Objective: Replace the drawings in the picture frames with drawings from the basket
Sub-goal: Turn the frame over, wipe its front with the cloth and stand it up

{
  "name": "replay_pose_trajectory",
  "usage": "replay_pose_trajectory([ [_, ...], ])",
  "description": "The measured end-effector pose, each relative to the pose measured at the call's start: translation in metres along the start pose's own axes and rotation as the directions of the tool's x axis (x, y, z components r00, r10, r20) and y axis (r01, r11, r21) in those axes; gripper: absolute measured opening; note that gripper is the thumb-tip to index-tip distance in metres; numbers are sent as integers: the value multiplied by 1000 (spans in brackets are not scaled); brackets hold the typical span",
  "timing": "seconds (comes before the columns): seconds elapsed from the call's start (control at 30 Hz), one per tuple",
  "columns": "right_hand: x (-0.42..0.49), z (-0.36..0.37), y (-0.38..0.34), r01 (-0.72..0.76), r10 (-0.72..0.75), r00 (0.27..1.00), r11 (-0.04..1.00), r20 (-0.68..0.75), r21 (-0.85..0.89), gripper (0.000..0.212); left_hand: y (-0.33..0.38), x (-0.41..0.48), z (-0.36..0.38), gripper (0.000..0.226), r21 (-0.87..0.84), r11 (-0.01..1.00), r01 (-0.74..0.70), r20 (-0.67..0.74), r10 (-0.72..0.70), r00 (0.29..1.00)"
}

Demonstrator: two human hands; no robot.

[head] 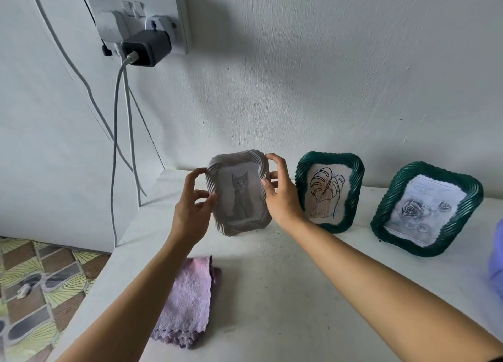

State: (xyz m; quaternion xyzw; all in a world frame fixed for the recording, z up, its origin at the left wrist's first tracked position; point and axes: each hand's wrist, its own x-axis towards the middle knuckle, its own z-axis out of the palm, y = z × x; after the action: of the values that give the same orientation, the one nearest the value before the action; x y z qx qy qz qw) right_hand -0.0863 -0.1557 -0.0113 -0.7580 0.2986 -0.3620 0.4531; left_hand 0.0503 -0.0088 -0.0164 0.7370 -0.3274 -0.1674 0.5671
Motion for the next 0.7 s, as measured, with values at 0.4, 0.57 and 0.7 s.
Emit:
replay_pose_trajectory([
  [0.4, -10, -10, 1, -28, 28, 998, 1000, 54, -7, 47, 2, -12, 3, 49, 41, 999, -10, -11, 11, 1000],
  [0.57, -12, -11, -2, -25, 26, 998, 1000, 60, -13, 48, 2, -15, 4, 49, 53, 998, -14, -19, 15, 1000],
  [0.7, -14, -13, -5, -49, 50, 996, 999, 68, -18, 52, 3, -17, 6, 49, 68, 998, -5, -28, 7, 1000],
])
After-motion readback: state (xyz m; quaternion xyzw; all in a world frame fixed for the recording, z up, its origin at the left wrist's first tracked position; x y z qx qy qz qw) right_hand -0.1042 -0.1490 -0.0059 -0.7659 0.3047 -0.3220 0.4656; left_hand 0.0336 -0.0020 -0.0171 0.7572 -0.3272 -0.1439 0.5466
